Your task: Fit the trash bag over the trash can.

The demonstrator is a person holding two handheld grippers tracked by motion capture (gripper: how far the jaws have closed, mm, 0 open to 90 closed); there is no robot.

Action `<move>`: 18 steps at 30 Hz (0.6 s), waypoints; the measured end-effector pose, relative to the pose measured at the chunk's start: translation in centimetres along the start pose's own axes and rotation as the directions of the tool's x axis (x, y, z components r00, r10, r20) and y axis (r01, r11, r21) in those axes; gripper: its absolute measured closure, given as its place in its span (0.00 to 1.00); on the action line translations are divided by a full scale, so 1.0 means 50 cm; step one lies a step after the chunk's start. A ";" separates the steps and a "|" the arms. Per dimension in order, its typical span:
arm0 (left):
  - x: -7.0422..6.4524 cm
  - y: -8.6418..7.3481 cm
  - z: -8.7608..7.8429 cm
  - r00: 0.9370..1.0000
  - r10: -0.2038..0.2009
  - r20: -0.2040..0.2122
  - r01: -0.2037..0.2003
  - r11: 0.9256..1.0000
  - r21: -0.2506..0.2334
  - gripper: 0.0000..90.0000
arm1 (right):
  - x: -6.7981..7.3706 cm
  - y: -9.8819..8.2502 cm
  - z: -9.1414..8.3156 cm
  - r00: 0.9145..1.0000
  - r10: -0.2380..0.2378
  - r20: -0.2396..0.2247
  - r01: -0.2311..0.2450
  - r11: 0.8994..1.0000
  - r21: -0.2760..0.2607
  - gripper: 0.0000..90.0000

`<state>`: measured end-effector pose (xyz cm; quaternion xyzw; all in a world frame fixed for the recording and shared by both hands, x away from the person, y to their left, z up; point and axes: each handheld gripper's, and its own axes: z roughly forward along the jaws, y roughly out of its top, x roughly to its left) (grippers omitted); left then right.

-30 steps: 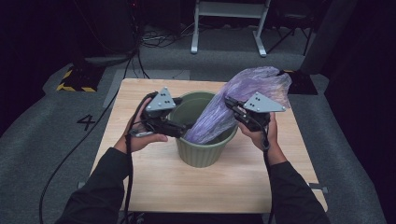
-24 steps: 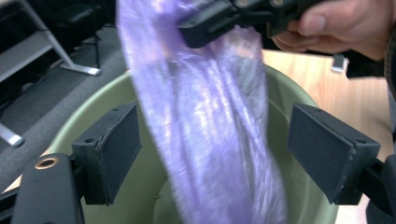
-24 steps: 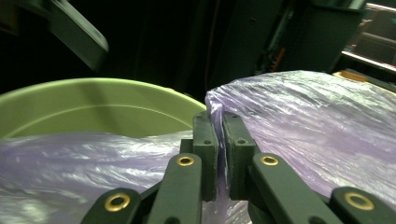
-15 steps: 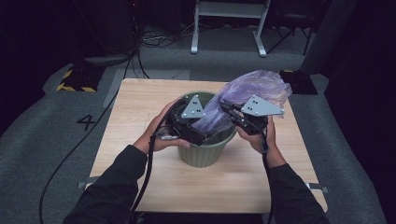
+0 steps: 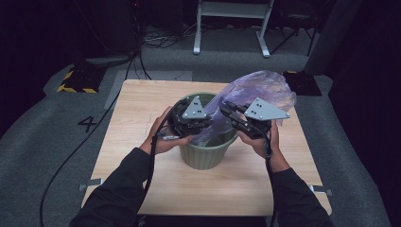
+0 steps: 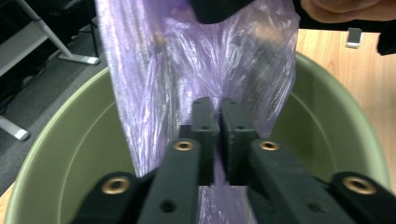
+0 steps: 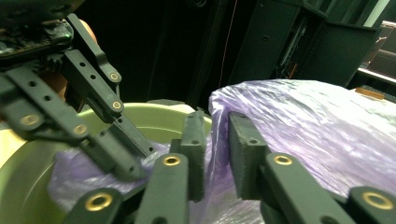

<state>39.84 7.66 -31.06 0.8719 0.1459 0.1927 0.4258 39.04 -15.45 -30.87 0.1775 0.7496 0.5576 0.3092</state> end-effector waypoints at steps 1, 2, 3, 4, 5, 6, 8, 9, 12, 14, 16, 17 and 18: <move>0.002 -0.002 0.000 1.000 -0.007 -0.001 0.007 1.000 0.001 0.99 | 0.000 -0.001 -0.001 1.000 0.003 0.001 -0.003 1.000 0.001 0.82; 0.004 -0.004 -0.001 1.000 -0.007 -0.004 0.007 1.000 -0.002 0.99 | -0.001 -0.002 -0.004 1.000 0.009 0.000 -0.009 1.000 0.000 0.78; 0.006 -0.005 -0.002 1.000 -0.005 -0.008 0.005 1.000 -0.001 0.99 | -0.002 -0.002 -0.006 1.000 0.018 -0.004 -0.018 1.000 -0.003 0.72; 0.006 -0.006 -0.002 1.000 -0.004 -0.013 0.004 1.000 0.000 1.00 | -0.004 -0.003 -0.008 1.000 0.030 -0.007 -0.030 1.000 -0.004 0.67; 0.006 -0.008 -0.002 1.000 -0.002 -0.023 0.002 1.000 0.006 1.00 | -0.005 -0.003 -0.010 0.999 0.039 -0.008 -0.039 0.999 -0.003 0.62; 0.008 -0.010 -0.003 1.000 -0.003 -0.029 0.003 1.000 0.005 1.00 | -0.006 -0.004 -0.013 0.999 0.047 -0.009 -0.047 0.999 -0.002 0.56; 0.010 -0.015 -0.003 0.999 -0.009 -0.035 0.010 1.000 0.010 1.00 | -0.007 -0.006 -0.021 0.998 0.056 0.011 -0.056 0.998 0.002 0.45; 0.011 -0.018 -0.003 0.999 -0.007 -0.038 0.008 1.000 0.015 1.00 | -0.006 -0.008 -0.025 0.998 0.052 0.025 -0.053 0.999 0.009 0.40; 0.015 -0.028 -0.002 0.999 -0.015 -0.040 0.016 1.000 0.021 1.00 | -0.008 -0.015 -0.039 0.998 0.052 0.024 -0.052 0.998 0.032 0.35; 0.018 -0.033 -0.003 0.999 -0.015 -0.048 0.017 0.999 0.032 1.00 | -0.010 -0.019 -0.050 0.998 0.047 0.029 -0.048 0.998 0.047 0.33; 0.022 -0.038 -0.004 0.999 -0.024 -0.047 0.025 0.999 0.025 1.00 | -0.013 -0.026 -0.066 0.999 0.045 0.030 -0.047 0.997 0.056 0.31; 0.023 -0.040 -0.006 0.999 -0.024 -0.048 0.025 0.999 0.026 1.00 | -0.015 -0.029 -0.073 0.998 0.045 0.037 -0.047 0.997 0.062 0.31; 0.025 -0.041 -0.007 0.998 -0.028 -0.054 0.029 0.999 0.026 1.00 | -0.017 -0.032 -0.082 0.998 0.048 0.050 -0.051 0.997 0.060 0.31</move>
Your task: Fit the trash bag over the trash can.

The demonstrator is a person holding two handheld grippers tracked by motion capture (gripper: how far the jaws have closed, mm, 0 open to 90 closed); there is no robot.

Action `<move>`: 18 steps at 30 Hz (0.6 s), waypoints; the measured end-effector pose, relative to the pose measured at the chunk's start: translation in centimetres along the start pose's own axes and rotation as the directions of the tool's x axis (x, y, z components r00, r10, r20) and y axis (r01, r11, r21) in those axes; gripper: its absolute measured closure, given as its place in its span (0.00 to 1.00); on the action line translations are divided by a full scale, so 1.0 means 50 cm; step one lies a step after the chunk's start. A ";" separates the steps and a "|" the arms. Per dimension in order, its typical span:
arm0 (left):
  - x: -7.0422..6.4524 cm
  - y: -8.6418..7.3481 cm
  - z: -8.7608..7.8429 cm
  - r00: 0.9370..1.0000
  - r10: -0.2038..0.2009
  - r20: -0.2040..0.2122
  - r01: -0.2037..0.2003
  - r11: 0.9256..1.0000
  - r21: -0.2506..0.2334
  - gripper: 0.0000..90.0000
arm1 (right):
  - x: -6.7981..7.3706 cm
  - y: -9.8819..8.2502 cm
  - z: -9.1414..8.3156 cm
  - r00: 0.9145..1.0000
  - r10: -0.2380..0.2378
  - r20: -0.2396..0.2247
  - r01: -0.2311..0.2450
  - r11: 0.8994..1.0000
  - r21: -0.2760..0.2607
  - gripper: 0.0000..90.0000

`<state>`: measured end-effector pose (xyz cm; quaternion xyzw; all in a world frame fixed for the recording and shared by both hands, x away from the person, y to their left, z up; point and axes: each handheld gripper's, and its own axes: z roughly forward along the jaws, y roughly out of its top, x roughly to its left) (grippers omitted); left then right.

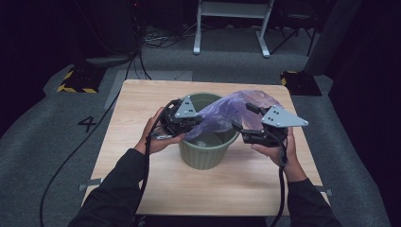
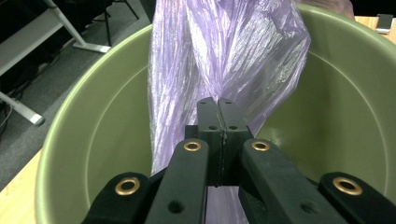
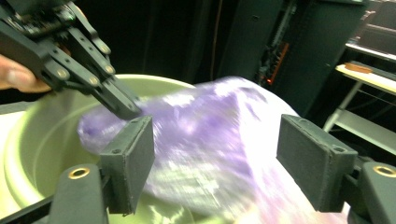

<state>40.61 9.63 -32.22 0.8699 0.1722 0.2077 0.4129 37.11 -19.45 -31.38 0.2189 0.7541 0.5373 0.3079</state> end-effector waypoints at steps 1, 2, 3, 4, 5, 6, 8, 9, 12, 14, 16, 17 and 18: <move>0.003 -0.001 -0.001 1.000 0.000 -0.002 0.000 1.000 0.000 1.00 | -0.003 -0.004 -0.009 1.000 0.001 0.013 -0.001 1.000 -0.002 0.31; 0.006 -0.003 -0.002 1.000 -0.004 -0.003 0.004 1.000 -0.001 1.00 | -0.005 -0.008 -0.017 1.000 0.003 0.021 -0.003 1.000 0.000 0.31; 0.008 -0.005 -0.002 1.000 -0.013 -0.004 0.013 1.000 -0.003 1.00 | -0.008 -0.012 -0.026 1.000 0.004 0.027 -0.004 1.000 0.000 0.30; 0.011 -0.006 -0.003 1.000 -0.015 -0.005 0.015 1.000 -0.003 1.00 | -0.011 -0.018 -0.033 0.999 0.005 0.034 -0.005 1.000 0.000 0.30; 0.013 -0.008 -0.003 1.000 -0.014 -0.004 0.014 1.000 -0.004 1.00 | -0.015 -0.023 -0.041 0.999 0.009 0.036 -0.009 1.000 0.002 0.29; 0.015 -0.010 -0.003 1.000 -0.020 -0.003 0.020 1.000 -0.004 1.00 | -0.018 -0.028 -0.045 0.999 0.014 0.037 -0.014 1.000 0.006 0.28; 0.017 -0.013 -0.003 1.000 -0.026 -0.011 0.026 1.000 -0.004 1.00 | -0.025 -0.044 -0.056 0.998 0.017 0.057 -0.018 1.000 0.023 0.27; 0.018 -0.013 -0.004 1.000 -0.023 -0.011 0.023 1.000 -0.002 1.00 | -0.029 -0.052 -0.060 0.998 0.017 0.065 -0.019 0.999 0.030 0.27; 0.021 -0.017 -0.007 1.000 -0.024 -0.017 0.024 1.000 -0.004 1.00 | -0.041 -0.078 -0.069 0.995 0.018 0.096 -0.024 0.998 0.059 0.25; 0.024 -0.020 -0.008 0.999 -0.032 -0.019 0.032 0.999 -0.008 1.00 | -0.045 -0.092 -0.069 0.995 0.017 0.101 -0.025 0.997 0.078 0.25; 0.026 -0.022 -0.008 0.999 -0.034 -0.022 0.034 0.999 -0.005 1.00 | -0.047 -0.106 -0.065 0.994 0.013 0.104 -0.024 0.994 0.104 0.25; 0.026 -0.024 -0.009 0.999 -0.039 -0.019 0.038 0.999 -0.008 1.00 | -0.047 -0.112 -0.062 0.995 0.014 0.102 -0.026 0.993 0.112 0.26; 0.027 -0.025 -0.009 0.999 -0.041 -0.021 0.041 0.999 -0.009 1.00 | -0.047 -0.118 -0.057 0.994 0.013 0.108 -0.027 0.992 0.123 0.27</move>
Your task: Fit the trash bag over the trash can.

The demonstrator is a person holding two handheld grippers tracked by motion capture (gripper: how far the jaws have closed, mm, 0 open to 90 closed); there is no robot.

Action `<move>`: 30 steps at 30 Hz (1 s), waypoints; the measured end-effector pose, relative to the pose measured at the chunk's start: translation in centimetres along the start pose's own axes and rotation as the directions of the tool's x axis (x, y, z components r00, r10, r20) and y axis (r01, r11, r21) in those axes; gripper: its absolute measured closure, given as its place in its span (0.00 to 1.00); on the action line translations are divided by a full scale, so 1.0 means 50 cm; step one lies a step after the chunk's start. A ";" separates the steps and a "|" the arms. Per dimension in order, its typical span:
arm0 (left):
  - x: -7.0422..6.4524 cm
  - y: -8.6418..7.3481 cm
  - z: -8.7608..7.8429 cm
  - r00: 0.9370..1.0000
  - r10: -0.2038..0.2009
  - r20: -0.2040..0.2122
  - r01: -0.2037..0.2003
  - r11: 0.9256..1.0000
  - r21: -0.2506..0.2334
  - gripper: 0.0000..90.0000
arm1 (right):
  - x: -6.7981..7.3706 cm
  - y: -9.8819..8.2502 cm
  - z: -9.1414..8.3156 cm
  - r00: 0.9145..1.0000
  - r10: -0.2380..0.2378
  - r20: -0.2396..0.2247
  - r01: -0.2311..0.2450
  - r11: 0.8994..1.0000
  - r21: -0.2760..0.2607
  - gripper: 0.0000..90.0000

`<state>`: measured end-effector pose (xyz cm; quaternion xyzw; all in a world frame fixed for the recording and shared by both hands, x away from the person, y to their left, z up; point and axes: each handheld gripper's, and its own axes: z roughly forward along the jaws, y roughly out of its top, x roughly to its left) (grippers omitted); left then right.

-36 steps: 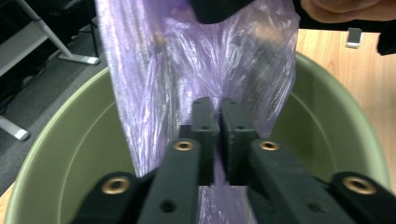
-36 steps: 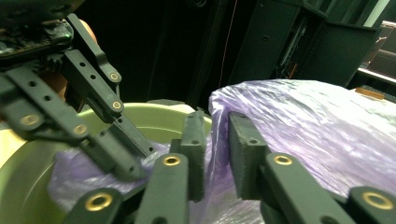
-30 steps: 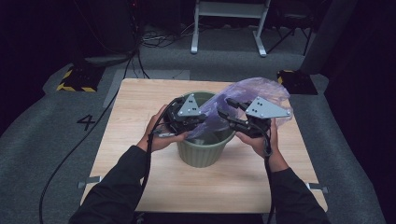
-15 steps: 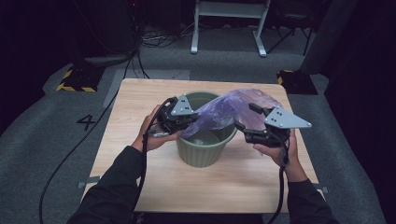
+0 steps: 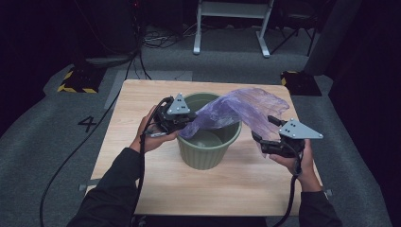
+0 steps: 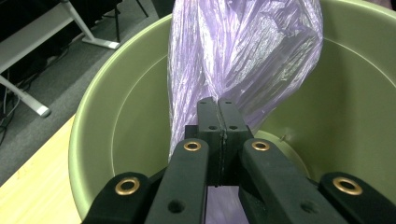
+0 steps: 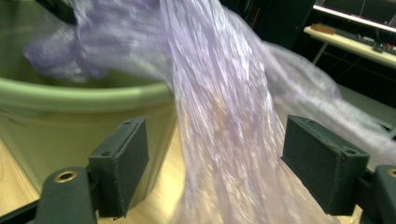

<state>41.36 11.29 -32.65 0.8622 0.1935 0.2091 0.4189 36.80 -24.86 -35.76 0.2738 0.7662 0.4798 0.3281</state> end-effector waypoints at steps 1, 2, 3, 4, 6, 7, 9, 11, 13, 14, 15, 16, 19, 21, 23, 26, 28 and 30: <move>0.001 -0.001 0.000 1.000 -0.001 0.001 0.001 1.000 -0.002 1.00 | 0.000 -0.002 0.003 1.000 -0.002 0.007 0.002 1.000 0.005 0.29; 0.001 -0.002 -0.001 1.000 -0.002 0.000 0.002 1.000 -0.002 1.00 | 0.000 -0.005 0.007 1.000 -0.006 0.022 0.006 1.000 0.012 0.33; 0.002 -0.003 -0.002 1.000 -0.003 0.001 0.003 1.000 -0.002 1.00 | 0.000 -0.006 0.009 0.999 -0.009 0.033 0.009 1.000 0.012 0.35; 0.003 -0.004 -0.002 1.000 -0.003 0.001 0.003 1.000 -0.004 1.00 | -0.001 -0.007 0.012 0.999 -0.005 0.032 0.005 1.000 0.009 0.42; 0.004 -0.005 -0.003 1.000 -0.003 0.001 0.003 1.000 -0.007 1.00 | -0.003 -0.007 0.013 1.000 -0.012 0.021 0.012 1.000 -0.016 0.57; 0.004 -0.006 -0.004 1.000 -0.004 0.000 0.004 1.000 -0.008 1.00 | -0.003 -0.005 0.014 1.000 -0.018 0.021 0.019 1.000 -0.022 0.62; 0.006 -0.008 -0.005 1.000 -0.008 0.002 0.008 1.000 -0.012 1.00 | -0.003 -0.003 0.016 0.999 -0.034 0.020 0.035 0.999 -0.034 0.75; 0.007 -0.010 -0.007 1.000 -0.015 0.003 0.016 1.000 -0.018 0.99 | -0.003 -0.001 0.018 0.999 -0.043 0.016 0.044 0.998 -0.038 0.84; 0.008 -0.012 -0.008 1.000 -0.019 0.007 0.019 1.000 -0.019 0.98 | -0.002 0.001 0.019 0.998 -0.054 0.013 0.054 0.998 -0.043 0.91; 0.008 -0.013 -0.008 1.000 -0.017 0.007 0.018 1.000 -0.019 0.96 | -0.002 0.003 0.019 0.998 -0.059 0.013 0.059 0.997 -0.046 0.94; 0.008 -0.013 -0.009 1.000 -0.017 0.007 0.017 1.000 -0.019 0.95 | 0.000 0.005 0.018 0.998 -0.063 0.015 0.064 0.997 -0.050 0.95; 0.008 -0.013 -0.009 1.000 -0.018 0.007 0.018 1.000 -0.020 0.90 | 0.001 0.007 0.017 0.997 -0.069 0.015 0.070 0.996 -0.055 0.96; 0.002 -0.006 -0.010 1.000 -0.010 0.005 0.010 1.000 -0.018 0.71 | 0.005 0.018 0.013 0.997 -0.082 0.016 0.083 0.994 -0.065 0.97; -0.001 0.001 -0.013 1.000 -0.018 0.014 0.018 0.999 -0.032 0.58 | 0.008 0.026 0.010 0.996 -0.089 0.015 0.090 0.993 -0.071 0.97; -0.004 0.011 -0.020 0.998 -0.039 0.041 0.041 0.997 -0.062 0.44 | 0.009 0.035 0.008 0.995 -0.102 0.019 0.103 0.991 -0.080 0.97; -0.009 0.022 -0.027 0.998 -0.047 0.041 0.051 0.994 -0.093 0.32 | 0.009 0.047 0.005 0.994 -0.108 0.024 0.110 0.990 -0.092 0.98; -0.013 0.030 -0.030 0.997 -0.050 0.058 0.057 0.992 -0.114 0.29 | 0.009 0.055 0.004 0.994 -0.108 0.022 0.110 0.989 -0.102 0.98; -0.019 0.039 -0.029 0.997 -0.046 0.066 0.054 0.990 -0.130 0.27 | 0.013 0.063 0.005 0.993 -0.116 0.020 0.118 0.987 -0.105 0.98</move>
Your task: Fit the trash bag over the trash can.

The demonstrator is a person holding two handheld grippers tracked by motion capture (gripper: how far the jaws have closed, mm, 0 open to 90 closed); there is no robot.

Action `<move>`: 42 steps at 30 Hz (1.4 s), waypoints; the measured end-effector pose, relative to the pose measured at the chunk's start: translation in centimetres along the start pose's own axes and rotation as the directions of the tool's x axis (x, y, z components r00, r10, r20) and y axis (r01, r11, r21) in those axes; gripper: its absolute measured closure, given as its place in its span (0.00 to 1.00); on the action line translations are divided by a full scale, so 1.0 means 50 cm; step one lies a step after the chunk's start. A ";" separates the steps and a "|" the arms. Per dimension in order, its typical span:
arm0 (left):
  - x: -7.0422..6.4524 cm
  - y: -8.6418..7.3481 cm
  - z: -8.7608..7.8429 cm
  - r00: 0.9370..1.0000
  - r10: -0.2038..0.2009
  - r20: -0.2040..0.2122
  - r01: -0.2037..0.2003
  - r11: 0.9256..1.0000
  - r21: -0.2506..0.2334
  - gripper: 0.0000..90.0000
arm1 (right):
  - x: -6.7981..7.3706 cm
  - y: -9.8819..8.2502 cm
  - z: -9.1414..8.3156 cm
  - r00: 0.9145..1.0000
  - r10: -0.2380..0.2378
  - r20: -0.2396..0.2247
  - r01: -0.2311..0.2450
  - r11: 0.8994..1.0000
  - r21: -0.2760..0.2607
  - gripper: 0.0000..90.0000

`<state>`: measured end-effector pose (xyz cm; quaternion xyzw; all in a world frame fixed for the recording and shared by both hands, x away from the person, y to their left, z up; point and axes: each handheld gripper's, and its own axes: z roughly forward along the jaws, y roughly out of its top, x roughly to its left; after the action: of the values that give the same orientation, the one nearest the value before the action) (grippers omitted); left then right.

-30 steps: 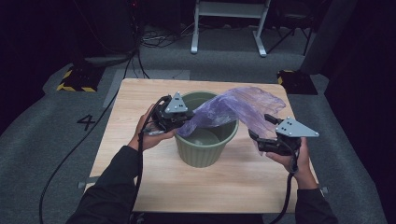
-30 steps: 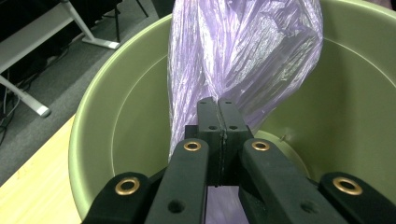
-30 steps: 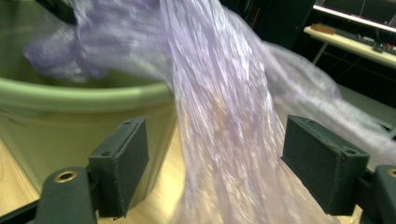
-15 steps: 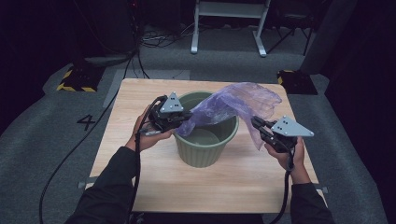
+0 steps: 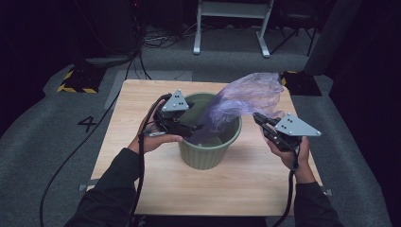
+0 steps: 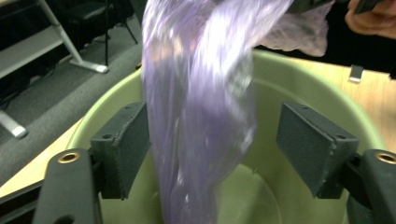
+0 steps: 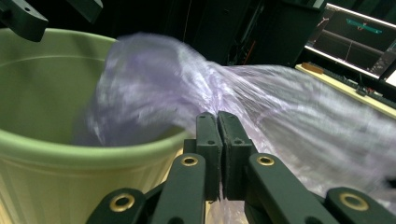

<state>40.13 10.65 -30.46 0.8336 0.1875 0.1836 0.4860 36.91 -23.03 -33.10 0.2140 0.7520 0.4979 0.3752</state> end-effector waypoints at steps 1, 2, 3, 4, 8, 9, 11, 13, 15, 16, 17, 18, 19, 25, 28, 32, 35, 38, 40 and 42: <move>-0.003 0.004 0.002 1.000 0.000 0.007 0.000 1.000 -0.006 0.27 | 0.002 0.004 0.001 1.000 -0.004 -0.002 0.004 1.000 -0.002 0.98; -0.006 0.009 0.005 1.000 0.000 0.019 0.001 1.000 -0.012 0.27 | 0.004 0.009 0.003 1.000 -0.009 -0.007 0.009 1.000 -0.004 0.98; -0.011 0.014 0.007 1.000 0.008 0.030 -0.008 1.000 -0.022 0.26 | 0.007 0.014 0.005 1.000 -0.016 -0.010 0.016 1.000 -0.005 0.98; -0.015 0.017 0.010 0.999 0.014 0.036 -0.013 1.000 -0.024 0.26 | 0.011 0.020 0.007 1.000 -0.025 -0.016 0.024 1.000 -0.007 0.98; -0.039 0.032 0.024 0.997 0.045 0.065 -0.044 0.999 -0.021 0.26 | 0.024 0.038 0.015 0.998 -0.046 -0.043 0.045 0.999 -0.016 0.98; -0.045 0.036 0.027 0.996 0.052 0.072 -0.051 0.998 -0.021 0.26 | 0.029 0.042 0.017 0.997 -0.052 -0.048 0.051 0.999 -0.016 0.98; -0.057 0.043 0.035 0.995 0.072 0.065 -0.072 0.997 -0.006 0.27 | 0.037 0.051 0.020 0.996 -0.069 -0.054 0.068 0.998 -0.018 0.98; -0.063 0.048 0.039 0.996 0.080 0.051 -0.080 0.997 0.007 0.31 | 0.042 0.057 0.021 0.995 -0.075 -0.060 0.074 0.997 -0.021 0.97; -0.067 0.052 0.046 0.995 0.094 0.011 -0.095 0.995 0.041 0.45 | 0.046 0.062 0.020 0.995 -0.078 -0.064 0.076 0.997 -0.030 0.97; -0.066 0.052 0.048 0.994 0.105 0.007 -0.105 0.993 0.055 0.52 | 0.048 0.064 0.019 0.995 -0.078 -0.067 0.076 0.997 -0.035 0.97; -0.064 0.050 0.049 0.993 0.114 0.012 -0.115 0.991 0.069 0.59 | 0.049 0.066 0.017 0.995 -0.075 -0.071 0.072 0.997 -0.040 0.97; -0.064 0.048 0.050 0.993 0.120 0.016 -0.121 0.990 0.078 0.66 | 0.051 0.067 0.015 0.994 -0.076 -0.073 0.073 0.996 -0.046 0.96; -0.063 0.046 0.050 0.991 0.132 0.013 -0.132 0.988 0.085 0.73 | 0.053 0.068 0.013 0.995 -0.073 -0.074 0.070 0.996 -0.049 0.95; -0.059 0.028 0.041 0.987 0.163 0.014 -0.164 0.984 0.076 0.99 | 0.058 0.068 -0.005 0.995 -0.049 -0.083 0.043 0.996 -0.072 0.86; -0.058 0.018 0.035 0.986 0.164 0.011 -0.165 0.984 0.072 1.00 | 0.061 0.065 -0.017 0.996 -0.047 -0.082 0.041 0.996 -0.076 0.76; -0.060 0.011 0.025 0.986 0.165 0.017 -0.166 0.985 0.051 1.00 | 0.061 0.055 -0.030 0.995 -0.031 -0.096 0.023 0.996 -0.080 0.69; -0.062 0.005 0.022 0.986 0.169 0.007 -0.169 0.984 0.060 1.00 | 0.060 0.048 -0.036 0.994 -0.004 -0.110 -0.003 0.998 -0.067 0.53; -0.058 -0.005 0.017 0.987 0.160 0.000 -0.159 0.985 0.064 1.00 | 0.055 0.039 -0.048 0.993 0.029 -0.115 -0.039 0.996 -0.082 0.39; -0.053 -0.011 0.012 0.989 0.148 -0.003 -0.148 0.987 0.056 1.00 | 0.055 0.035 -0.058 0.993 0.028 -0.115 -0.037 0.996 -0.079 0.35; -0.049 -0.018 0.004 0.990 0.139 -0.005 -0.139 0.989 0.050 1.00 | 0.054 0.029 -0.071 0.995 0.032 -0.099 -0.040 0.996 -0.080 0.32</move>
<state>37.99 9.70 -31.67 0.8558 0.1355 0.2158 0.4502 32.38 -22.63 -31.92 0.1873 0.7444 0.5450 0.3372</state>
